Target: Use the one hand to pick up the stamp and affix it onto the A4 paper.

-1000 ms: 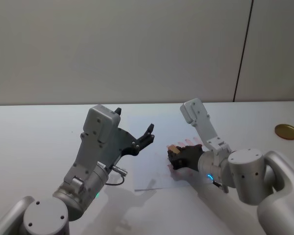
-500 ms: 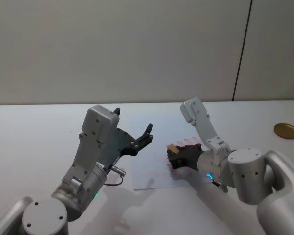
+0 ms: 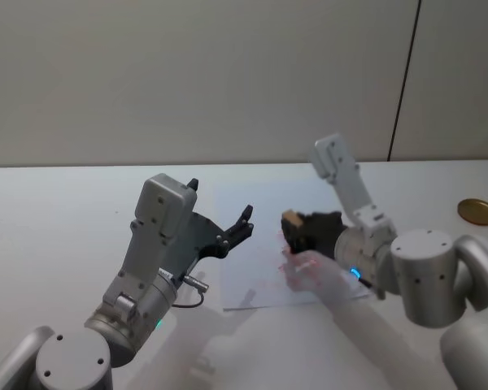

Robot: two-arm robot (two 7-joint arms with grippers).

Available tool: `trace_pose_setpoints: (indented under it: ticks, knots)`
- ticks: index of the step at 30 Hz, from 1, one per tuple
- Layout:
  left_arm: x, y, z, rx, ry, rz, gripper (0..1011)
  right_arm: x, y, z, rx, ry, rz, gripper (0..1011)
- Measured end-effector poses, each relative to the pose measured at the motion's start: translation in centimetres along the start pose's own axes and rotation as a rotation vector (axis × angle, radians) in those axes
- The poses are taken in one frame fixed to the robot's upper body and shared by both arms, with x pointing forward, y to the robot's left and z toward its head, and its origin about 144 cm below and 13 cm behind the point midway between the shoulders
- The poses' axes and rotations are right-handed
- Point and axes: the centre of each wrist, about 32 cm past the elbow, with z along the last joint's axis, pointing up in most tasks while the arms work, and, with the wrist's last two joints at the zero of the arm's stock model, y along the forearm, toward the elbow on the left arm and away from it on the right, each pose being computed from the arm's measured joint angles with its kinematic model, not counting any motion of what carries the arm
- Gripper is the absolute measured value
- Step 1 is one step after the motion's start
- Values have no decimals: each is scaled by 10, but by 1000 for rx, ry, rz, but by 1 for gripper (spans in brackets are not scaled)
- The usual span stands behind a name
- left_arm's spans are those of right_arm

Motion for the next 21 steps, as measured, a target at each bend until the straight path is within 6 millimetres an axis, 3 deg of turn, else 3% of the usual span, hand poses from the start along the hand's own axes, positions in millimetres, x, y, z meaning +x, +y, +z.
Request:
trace_pose_setpoints:
  ticks: [11, 21]
  knots:
    - [0, 0, 0, 0, 0, 0, 993, 5, -36, 18, 121, -14, -91, 219]
    - [0, 0, 0, 0, 0, 0, 993, 18, -69, 10, 134, 6, -199, 220]
